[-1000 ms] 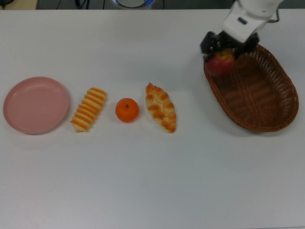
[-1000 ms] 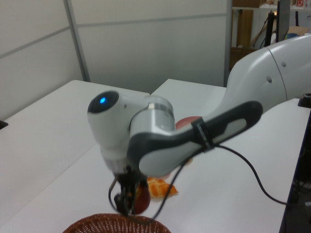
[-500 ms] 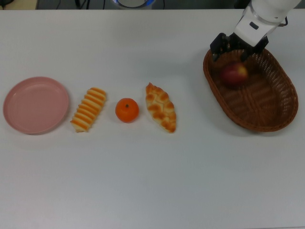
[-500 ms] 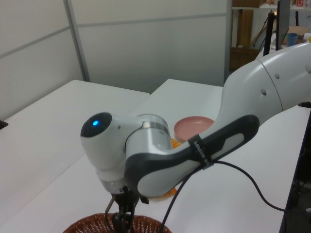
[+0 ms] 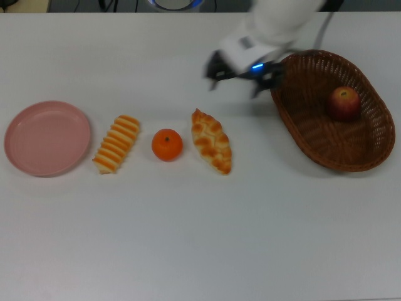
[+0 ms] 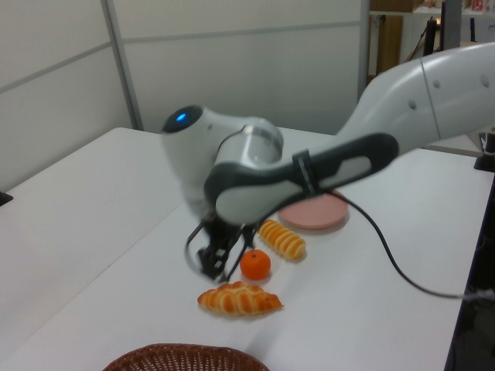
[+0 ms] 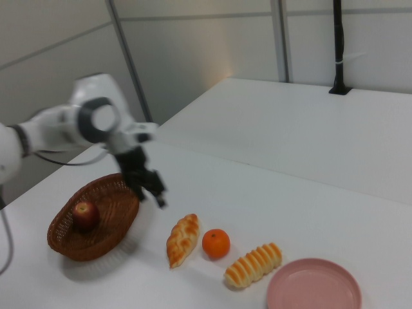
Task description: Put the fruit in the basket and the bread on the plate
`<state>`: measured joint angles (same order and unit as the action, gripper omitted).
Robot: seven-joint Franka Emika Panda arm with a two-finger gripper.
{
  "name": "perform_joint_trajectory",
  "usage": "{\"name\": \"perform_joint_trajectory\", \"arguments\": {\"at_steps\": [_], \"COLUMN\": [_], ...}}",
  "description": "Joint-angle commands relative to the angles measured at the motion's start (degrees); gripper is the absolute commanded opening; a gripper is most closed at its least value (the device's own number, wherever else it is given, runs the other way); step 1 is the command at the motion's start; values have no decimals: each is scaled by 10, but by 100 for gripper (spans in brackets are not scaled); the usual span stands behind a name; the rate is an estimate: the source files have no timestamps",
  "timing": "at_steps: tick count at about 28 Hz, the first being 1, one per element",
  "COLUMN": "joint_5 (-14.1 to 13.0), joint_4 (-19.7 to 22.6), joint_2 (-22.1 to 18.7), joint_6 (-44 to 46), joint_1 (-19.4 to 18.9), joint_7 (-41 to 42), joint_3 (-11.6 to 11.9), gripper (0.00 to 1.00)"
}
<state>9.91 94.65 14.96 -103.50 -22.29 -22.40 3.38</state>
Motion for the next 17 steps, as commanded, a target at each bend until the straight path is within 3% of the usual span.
{"name": "perform_joint_trajectory", "arguments": {"at_steps": [1, 6, 17], "joint_5": [23, 76, 78], "joint_4": [19, 63, 55], "joint_2": [9, 18, 71], "joint_6": [-21, -93, -142], "joint_1": [39, 37, 37], "joint_7": [55, 53, 42], "joint_3": [2, 1, 1], "gripper": [100, 100, 100]}}
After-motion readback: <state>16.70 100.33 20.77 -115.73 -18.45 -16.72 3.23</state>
